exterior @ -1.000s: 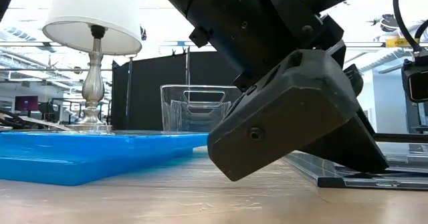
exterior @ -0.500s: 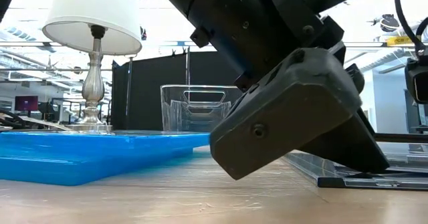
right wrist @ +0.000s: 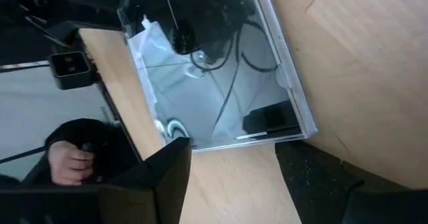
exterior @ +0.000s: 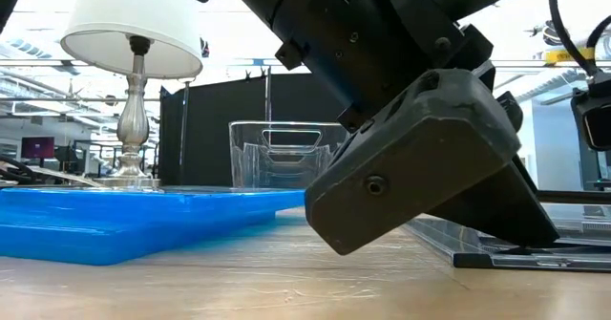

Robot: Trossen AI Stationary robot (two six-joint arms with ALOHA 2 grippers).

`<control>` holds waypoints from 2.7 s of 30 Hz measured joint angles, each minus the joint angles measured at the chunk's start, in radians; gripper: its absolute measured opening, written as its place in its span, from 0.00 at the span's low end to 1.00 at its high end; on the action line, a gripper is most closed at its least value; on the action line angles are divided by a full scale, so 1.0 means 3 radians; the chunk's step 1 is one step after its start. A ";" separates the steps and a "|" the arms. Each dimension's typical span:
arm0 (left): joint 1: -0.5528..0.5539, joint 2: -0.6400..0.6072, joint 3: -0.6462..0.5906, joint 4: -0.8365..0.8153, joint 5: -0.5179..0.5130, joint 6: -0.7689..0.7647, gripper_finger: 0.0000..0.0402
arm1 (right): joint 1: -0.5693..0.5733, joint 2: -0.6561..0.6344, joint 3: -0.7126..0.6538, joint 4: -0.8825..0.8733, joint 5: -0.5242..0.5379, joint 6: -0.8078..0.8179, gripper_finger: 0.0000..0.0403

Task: Pick & place jewel cases by type
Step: Stack the top black CD case on top of the black CD case in the right transparent bin

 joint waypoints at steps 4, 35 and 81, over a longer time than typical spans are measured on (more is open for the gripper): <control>0.0000 0.0000 -0.0001 0.0013 -0.0020 0.0001 0.44 | -0.0087 0.0001 0.0092 -0.0287 -0.0085 -0.0104 0.53; 0.0016 0.0001 -0.0003 0.0042 0.0111 -0.0097 0.44 | -0.0677 -0.0046 0.0094 -0.0629 0.0259 -0.0946 0.53; -0.0205 -0.0066 -0.0004 -0.0234 -0.1466 0.0537 0.44 | -0.0323 -0.0173 0.0082 0.0396 0.0457 -0.1367 0.53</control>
